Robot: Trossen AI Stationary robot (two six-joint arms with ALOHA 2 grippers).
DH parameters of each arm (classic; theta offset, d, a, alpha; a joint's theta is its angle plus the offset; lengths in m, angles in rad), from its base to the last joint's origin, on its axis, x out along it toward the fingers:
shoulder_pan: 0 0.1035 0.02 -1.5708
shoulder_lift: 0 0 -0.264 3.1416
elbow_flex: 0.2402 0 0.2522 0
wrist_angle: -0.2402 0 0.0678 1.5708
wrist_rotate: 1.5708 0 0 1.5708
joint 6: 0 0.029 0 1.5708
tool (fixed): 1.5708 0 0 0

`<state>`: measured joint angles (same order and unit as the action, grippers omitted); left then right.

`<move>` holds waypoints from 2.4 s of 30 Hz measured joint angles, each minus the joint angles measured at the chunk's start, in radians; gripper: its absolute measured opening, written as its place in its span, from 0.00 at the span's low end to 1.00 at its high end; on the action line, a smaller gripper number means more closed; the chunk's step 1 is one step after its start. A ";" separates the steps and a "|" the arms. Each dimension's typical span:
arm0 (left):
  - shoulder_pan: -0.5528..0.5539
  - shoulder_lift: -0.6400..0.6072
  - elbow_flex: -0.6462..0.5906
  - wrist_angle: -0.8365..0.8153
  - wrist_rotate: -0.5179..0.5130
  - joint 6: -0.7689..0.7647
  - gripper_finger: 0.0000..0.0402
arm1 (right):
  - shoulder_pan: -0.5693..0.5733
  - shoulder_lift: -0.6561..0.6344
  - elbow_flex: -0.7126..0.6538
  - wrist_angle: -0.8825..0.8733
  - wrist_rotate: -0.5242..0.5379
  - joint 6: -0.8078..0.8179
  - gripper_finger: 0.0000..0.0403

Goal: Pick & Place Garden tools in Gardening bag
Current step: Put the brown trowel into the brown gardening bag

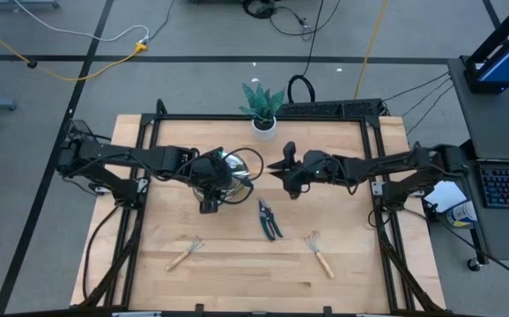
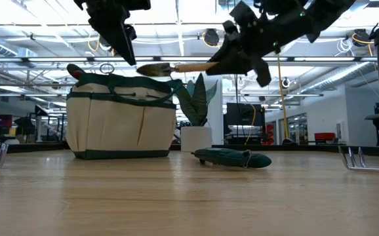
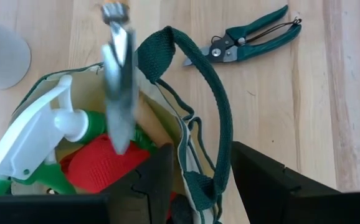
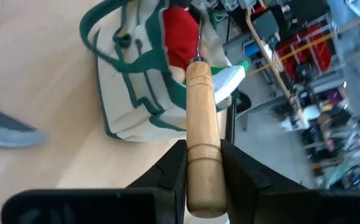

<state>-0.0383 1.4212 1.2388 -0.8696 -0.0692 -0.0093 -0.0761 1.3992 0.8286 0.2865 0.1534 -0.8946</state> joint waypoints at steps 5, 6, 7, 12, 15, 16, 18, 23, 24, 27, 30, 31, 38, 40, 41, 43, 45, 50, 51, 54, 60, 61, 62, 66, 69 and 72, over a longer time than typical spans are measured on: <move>-0.011 0.000 0.000 0.011 -0.005 0.000 0.41 | 0.008 -0.046 0.001 -0.031 -0.070 0.144 0.16; -0.013 0.000 0.000 0.011 -0.009 0.000 0.41 | 0.012 -0.052 0.001 -0.029 -0.080 0.166 0.16; -0.017 0.000 0.000 0.011 -0.014 -0.001 0.41 | 0.018 -0.055 0.001 -0.020 -0.078 0.184 0.16; -0.023 0.000 0.000 0.012 -0.037 -0.016 0.41 | 0.032 -0.054 0.009 -0.034 -0.073 0.276 0.16; -0.034 0.000 0.000 0.011 -0.055 -0.019 0.41 | 0.033 -0.054 0.042 -0.082 -0.076 0.358 0.16; -0.039 -0.001 0.000 0.008 -0.065 -0.019 0.41 | 0.033 -0.053 0.055 -0.097 -0.077 0.382 0.16; -0.049 -0.013 0.000 -0.002 -0.097 -0.011 0.41 | 0.033 -0.052 0.089 -0.116 -0.075 0.431 0.16; -0.065 -0.077 0.000 -0.023 -0.226 -0.002 0.41 | 0.032 -0.041 0.185 -0.169 -0.077 0.497 0.16; -0.067 -0.094 0.000 -0.023 -0.242 0.000 0.41 | 0.032 -0.027 0.204 -0.172 -0.077 0.498 0.16; -0.068 -0.154 0.000 -0.040 -0.276 -0.004 0.41 | 0.032 0.004 0.243 -0.231 -0.078 0.503 0.16; -0.068 -0.210 0.001 -0.061 -0.282 -0.028 0.41 | 0.032 0.062 0.298 -0.261 -0.079 0.527 0.16; -0.067 -0.223 0.001 -0.071 -0.283 -0.038 0.41 | 0.032 0.074 0.308 -0.302 -0.079 0.538 0.16; -0.069 -0.246 0.001 -0.082 -0.272 -0.114 0.41 | 0.032 0.138 0.395 -0.424 -0.080 0.583 0.16; -0.070 -0.230 0.001 -0.080 -0.272 -0.137 0.41 | 0.031 0.137 0.395 -0.448 -0.080 0.605 0.16; -0.070 -0.222 0.001 -0.081 -0.272 -0.149 0.41 | 0.031 0.137 0.395 -0.455 -0.080 0.621 0.16; -0.074 -0.200 0.000 -0.096 -0.261 -0.180 0.41 | 0.031 0.135 0.395 -0.482 -0.080 0.649 0.16; -0.076 -0.176 0.000 -0.101 -0.245 -0.213 0.41 | 0.031 0.130 0.395 -0.508 -0.080 0.669 0.16; -0.084 -0.102 0.000 -0.165 -0.243 -0.337 0.41 | 0.031 0.130 0.394 -0.550 -0.078 0.674 0.16; -0.087 -0.091 0.000 -0.183 -0.243 -0.356 0.41 | 0.031 0.130 0.393 -0.553 -0.078 0.674 0.16; -0.104 -0.053 0.000 -0.208 -0.245 -0.365 0.41 | 0.031 0.130 0.393 -0.553 -0.077 0.674 0.16; -0.156 0.005 -0.001 -0.187 -0.243 -0.359 0.41 | 0.022 0.130 0.393 -0.556 -0.077 0.673 0.16; -0.164 0.014 -0.001 -0.178 -0.243 -0.359 0.41 | 0.018 0.130 0.393 -0.558 -0.077 0.673 0.16; -0.170 0.022 -0.001 -0.165 -0.244 -0.359 0.41 | 0.016 0.130 0.393 -0.561 -0.077 0.673 0.16; -0.189 0.050 -0.001 -0.135 -0.246 -0.360 0.41 | 0.010 0.130 0.393 -0.581 -0.077 0.674 0.16; -0.193 0.065 -0.001 -0.098 -0.246 -0.356 0.41 | 0.009 0.130 0.393 -0.597 -0.077 0.672 0.16; -0.193 0.068 -0.001 -0.098 -0.247 -0.375 0.41 | 0.008 0.129 0.393 -0.616 -0.077 0.673 0.16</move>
<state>-0.2311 1.4895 1.2381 -0.9678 -0.3159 -0.3846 -0.0681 1.5284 1.2221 -0.3290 0.0764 -0.2218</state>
